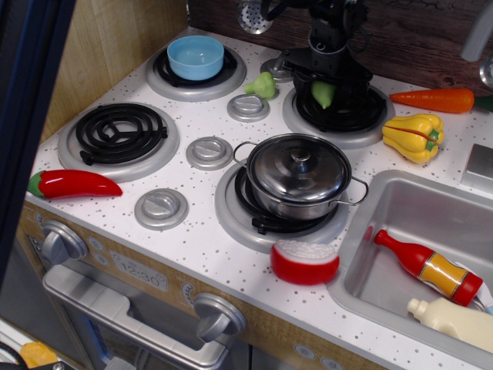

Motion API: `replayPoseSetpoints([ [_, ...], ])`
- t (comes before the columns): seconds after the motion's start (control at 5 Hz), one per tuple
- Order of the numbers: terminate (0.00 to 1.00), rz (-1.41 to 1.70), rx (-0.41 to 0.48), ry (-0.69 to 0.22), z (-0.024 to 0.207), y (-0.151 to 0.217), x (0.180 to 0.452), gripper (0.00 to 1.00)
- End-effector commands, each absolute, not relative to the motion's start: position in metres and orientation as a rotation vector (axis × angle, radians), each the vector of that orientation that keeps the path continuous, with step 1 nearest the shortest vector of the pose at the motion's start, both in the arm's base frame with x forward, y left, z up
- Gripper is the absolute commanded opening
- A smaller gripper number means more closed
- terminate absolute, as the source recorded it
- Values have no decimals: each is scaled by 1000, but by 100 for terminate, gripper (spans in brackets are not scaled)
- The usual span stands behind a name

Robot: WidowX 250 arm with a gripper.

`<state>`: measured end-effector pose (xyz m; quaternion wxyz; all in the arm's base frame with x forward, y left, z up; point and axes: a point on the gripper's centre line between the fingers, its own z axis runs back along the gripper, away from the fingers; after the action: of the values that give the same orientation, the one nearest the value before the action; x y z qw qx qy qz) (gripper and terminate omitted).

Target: Put pear in bowl

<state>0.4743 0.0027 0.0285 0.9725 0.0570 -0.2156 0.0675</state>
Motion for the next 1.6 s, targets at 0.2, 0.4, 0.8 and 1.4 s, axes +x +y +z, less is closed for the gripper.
replayPoseSetpoints([
  [0.2, 0, 193, 245, -529, 91, 51, 443, 0],
  [0.4, 0, 163, 297, -548, 99, 90, 436, 0],
  [0.8, 0, 63, 333, -589, 109, 151, 440, 0],
  [1.4, 0, -34, 273, -673, 92, 183, 451, 100],
])
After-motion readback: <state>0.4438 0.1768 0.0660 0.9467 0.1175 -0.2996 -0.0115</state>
